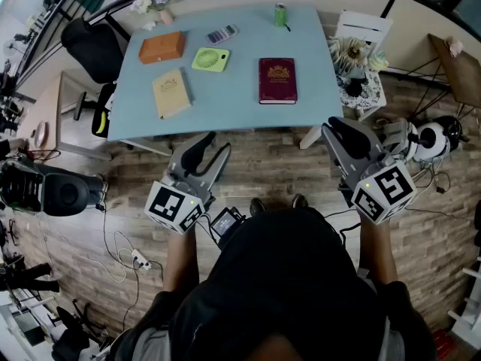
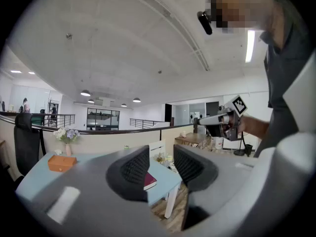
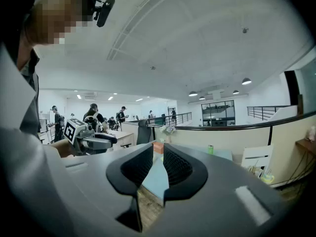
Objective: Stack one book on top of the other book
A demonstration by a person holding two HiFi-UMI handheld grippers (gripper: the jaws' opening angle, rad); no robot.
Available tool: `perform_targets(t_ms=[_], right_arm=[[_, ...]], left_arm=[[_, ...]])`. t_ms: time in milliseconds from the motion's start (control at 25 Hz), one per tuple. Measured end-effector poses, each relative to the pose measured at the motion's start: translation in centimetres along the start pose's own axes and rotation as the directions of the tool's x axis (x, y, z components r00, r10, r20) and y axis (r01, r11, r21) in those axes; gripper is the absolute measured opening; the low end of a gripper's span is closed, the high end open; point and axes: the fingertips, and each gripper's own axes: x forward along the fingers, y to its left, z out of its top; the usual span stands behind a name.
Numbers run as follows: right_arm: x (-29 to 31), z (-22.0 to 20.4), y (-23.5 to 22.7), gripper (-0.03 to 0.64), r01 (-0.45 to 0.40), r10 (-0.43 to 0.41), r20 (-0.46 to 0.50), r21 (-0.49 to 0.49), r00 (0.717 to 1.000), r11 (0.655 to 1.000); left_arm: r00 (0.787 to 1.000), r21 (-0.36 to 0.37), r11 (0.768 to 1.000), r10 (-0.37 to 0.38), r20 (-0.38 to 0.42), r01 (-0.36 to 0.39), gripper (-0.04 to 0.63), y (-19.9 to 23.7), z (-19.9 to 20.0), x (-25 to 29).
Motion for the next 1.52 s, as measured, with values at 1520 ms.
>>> perform_targets(t_ms=[1520], right_arm=[[9.2, 0.1, -4.7, 0.058, -0.134, 0.131, 0.042, 0.090, 0.991, 0.987]], left_arm=[[0.993, 0.008, 0.996, 0.093, -0.066, -0.093, 0.206, 5.7, -1.2, 4.6]])
